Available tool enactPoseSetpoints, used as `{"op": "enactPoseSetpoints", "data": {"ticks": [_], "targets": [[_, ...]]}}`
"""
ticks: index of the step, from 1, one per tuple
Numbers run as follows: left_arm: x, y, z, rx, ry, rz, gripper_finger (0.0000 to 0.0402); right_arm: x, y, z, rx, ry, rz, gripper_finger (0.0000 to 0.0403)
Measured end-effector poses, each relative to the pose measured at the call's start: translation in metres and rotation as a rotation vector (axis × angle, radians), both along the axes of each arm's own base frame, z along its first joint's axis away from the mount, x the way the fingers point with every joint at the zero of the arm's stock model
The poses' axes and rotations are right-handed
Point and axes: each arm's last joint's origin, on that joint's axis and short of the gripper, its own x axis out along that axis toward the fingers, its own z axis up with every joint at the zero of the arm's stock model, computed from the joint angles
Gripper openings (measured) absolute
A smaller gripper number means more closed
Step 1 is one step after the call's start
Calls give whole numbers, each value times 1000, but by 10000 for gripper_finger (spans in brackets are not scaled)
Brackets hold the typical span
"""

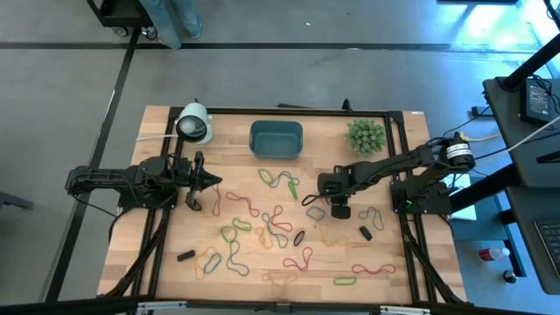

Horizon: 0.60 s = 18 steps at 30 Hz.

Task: Pick and place rubber bands into bin
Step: Put the red rubber band into the blue bin

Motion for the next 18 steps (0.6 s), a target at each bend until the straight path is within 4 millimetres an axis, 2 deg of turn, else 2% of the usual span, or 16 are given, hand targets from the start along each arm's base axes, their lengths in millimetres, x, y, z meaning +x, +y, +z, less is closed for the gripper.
{"op": "enactPoseSetpoints", "data": {"ticks": [4, 9, 18], "targets": [[0, 0, 0, 0, 0, 0, 1, 1, 0, -4, -5, 17, 14, 79], [0, 0, 0, 0, 0, 0, 1, 1, 0, -2, -9, 7, -5, 13], [0, 0, 0, 0, 0, -1, 1, 10, 1, 16, 5, 8, -4, 3]]}}
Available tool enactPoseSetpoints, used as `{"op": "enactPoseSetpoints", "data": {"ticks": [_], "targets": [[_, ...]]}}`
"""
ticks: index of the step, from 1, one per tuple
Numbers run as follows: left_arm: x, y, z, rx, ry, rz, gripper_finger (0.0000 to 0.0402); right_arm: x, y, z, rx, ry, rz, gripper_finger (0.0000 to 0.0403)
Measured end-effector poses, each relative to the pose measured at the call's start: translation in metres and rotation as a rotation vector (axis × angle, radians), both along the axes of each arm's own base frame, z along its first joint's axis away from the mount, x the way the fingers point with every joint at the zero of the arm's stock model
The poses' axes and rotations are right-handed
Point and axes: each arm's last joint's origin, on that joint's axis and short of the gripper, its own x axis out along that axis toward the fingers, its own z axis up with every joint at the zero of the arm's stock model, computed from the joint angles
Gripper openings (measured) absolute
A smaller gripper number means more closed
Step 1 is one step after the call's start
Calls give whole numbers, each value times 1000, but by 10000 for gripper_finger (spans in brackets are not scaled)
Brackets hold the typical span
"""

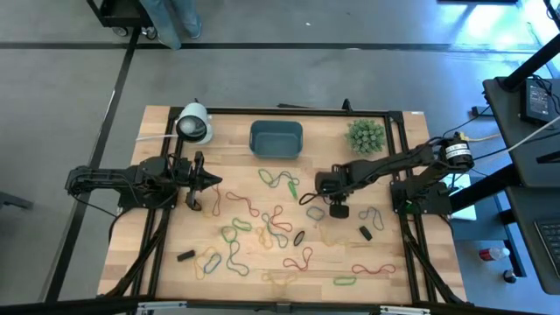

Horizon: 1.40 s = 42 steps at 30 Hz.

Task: Pick and place rubber bands into bin
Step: Put the red rubber band into the blue bin

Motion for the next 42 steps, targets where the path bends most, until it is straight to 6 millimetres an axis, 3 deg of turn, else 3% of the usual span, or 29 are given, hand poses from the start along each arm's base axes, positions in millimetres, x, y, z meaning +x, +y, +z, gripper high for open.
{"op": "enactPoseSetpoints", "data": {"ticks": [10, 13, 19, 31, 42], "targets": [[0, 0, 0, 0, 1, 0, 1, 21, 0, 33, 5, -77, -22, 1], [0, 0, 0, 0, 0, 0, 1, 19, 0, 36, 9, -50, -81, 2], [0, 0, 0, 0, 0, 0, 1, 7, -1, 22, -20, 12, -199, 21], [0, 0, 0, 0, 0, 1, 1, -1, -20, -1, -14, -35, -415, 87], [0, 0, 0, 0, 0, 1, 1, -7, -24, -17, 0, -84, -457, 96]]}}
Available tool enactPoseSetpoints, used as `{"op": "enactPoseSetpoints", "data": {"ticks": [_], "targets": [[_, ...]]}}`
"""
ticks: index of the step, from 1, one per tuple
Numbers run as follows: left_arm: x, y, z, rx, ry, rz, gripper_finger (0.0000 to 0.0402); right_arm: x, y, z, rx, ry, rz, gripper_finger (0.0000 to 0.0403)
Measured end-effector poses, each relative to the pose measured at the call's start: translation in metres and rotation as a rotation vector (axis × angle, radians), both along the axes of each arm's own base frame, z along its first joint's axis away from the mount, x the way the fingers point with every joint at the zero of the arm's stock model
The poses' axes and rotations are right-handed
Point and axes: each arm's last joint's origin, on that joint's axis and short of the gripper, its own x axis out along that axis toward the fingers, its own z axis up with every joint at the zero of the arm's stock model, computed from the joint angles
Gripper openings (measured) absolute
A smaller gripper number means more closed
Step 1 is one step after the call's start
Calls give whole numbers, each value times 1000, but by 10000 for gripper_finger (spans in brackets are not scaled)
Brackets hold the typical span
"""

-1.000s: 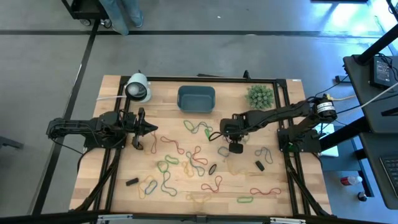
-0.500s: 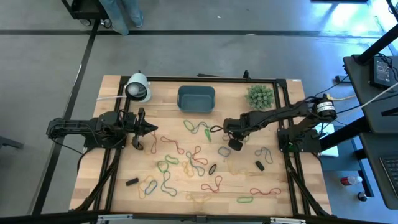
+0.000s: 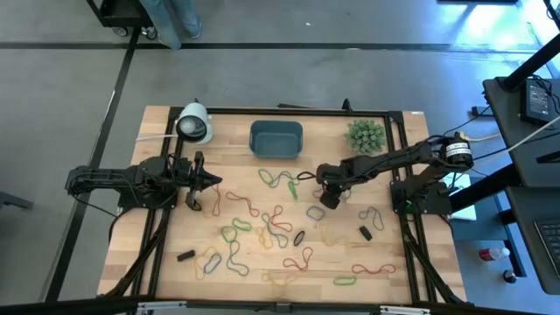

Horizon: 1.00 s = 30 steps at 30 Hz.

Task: Pick and place rubber bands into bin
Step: Put the red rubber band into the blue bin

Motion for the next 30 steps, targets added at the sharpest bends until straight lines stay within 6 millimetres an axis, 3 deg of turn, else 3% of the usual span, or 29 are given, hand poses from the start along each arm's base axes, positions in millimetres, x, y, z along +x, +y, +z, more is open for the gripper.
{"op": "enactPoseSetpoints", "data": {"ticks": [8, 16, 20, 24, 30], "targets": [[0, 0, 0, 0, 0, 0, 1, 2, 0, -7, -6, -11, -2, 93], [0, 0, 0, 0, 0, 0, 1, 3, 0, -9, -9, -8, 1, 10], [0, 0, 0, 0, 0, 0, 1, 3, 0, -8, -10, -9, -1, 11], [0, 0, 0, 0, 1, 0, 1, 7, -1, 1, -17, 3, -12, 3], [0, 0, 0, 0, 0, -1, 1, 23, -3, 36, -71, 14, -12, 2]]}}
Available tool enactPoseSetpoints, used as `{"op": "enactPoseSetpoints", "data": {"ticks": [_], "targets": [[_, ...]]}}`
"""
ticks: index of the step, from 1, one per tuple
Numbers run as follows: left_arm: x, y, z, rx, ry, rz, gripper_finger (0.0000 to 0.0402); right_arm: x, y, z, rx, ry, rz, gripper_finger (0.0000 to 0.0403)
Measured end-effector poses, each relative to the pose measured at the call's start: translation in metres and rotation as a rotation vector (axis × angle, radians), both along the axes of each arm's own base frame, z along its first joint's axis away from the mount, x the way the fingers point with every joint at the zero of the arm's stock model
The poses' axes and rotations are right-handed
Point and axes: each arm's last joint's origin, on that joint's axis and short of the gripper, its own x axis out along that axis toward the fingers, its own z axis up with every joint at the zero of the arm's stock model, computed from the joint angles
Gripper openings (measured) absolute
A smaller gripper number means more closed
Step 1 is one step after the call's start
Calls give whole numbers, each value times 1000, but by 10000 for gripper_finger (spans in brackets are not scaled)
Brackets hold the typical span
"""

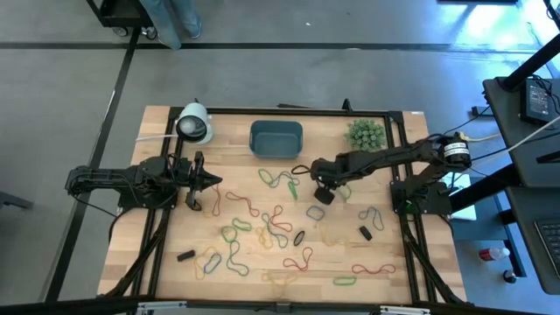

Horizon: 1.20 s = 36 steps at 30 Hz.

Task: Pick and place rubber bands into bin
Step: Put the red rubber band into the blue bin

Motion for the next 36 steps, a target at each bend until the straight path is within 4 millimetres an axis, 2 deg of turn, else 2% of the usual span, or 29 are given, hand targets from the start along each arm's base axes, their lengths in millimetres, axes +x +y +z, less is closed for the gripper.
{"op": "enactPoseSetpoints", "data": {"ticks": [5, 9, 13, 18, 21, 25, 30, 36], "targets": [[0, 0, 0, 0, 0, -1, 1, 15, -2, 40, -27, -15, -8, 1], [0, 0, 0, 0, 0, -1, 1, 28, -13, 77, -84, -98, -29, 1], [0, 0, 0, 0, 0, -1, 1, 40, -33, 111, -125, -193, -44, 0], [0, 0, 0, 0, 0, -1, 1, 59, -66, 129, -172, -238, -60, 0], [0, 0, 0, 0, 0, -1, 1, 75, -87, 126, -191, -229, -63, 0], [0, 0, 0, 0, 0, -1, 1, 101, -112, 108, -169, -192, -38, 0], [0, 0, 0, 0, 0, -2, 1, 134, -133, 77, -143, -153, -7, 0], [0, 0, 0, 0, 0, -1, 1, 163, -147, 33, -79, -116, 28, 0]]}}
